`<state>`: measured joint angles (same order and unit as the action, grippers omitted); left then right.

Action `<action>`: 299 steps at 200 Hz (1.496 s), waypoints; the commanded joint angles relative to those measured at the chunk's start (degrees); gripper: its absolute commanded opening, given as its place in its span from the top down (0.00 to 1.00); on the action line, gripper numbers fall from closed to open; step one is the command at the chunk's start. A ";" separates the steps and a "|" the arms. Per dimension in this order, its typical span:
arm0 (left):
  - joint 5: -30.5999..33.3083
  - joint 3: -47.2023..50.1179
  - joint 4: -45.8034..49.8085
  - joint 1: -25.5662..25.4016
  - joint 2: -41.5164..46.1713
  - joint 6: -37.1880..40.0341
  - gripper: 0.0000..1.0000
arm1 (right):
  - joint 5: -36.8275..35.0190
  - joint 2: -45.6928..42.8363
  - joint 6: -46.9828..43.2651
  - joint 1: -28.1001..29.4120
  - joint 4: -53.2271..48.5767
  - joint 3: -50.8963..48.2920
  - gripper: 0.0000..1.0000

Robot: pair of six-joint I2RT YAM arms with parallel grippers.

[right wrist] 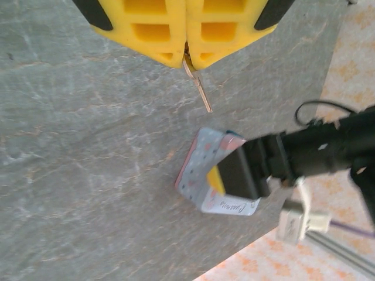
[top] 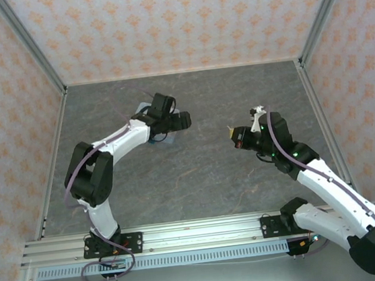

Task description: Unlock the padlock with the key

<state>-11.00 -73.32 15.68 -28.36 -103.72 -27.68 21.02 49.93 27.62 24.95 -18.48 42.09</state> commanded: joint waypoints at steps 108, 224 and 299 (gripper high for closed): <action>0.83 8.19 -1.90 -13.71 3.74 -11.57 0.14 | 0.58 -4.92 0.18 -7.63 -7.84 -2.75 1.00; -1.76 -10.56 -0.19 -14.61 -7.59 -8.82 0.14 | 5.68 -6.87 1.57 -7.78 -4.07 -5.86 1.00; 1.69 -7.59 1.76 -12.56 5.33 -3.26 0.05 | 9.73 -1.88 3.00 -7.73 3.32 -6.94 1.00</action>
<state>-11.51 -82.70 16.56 -42.17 -104.33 -34.13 28.80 45.93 29.78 17.56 -19.62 35.03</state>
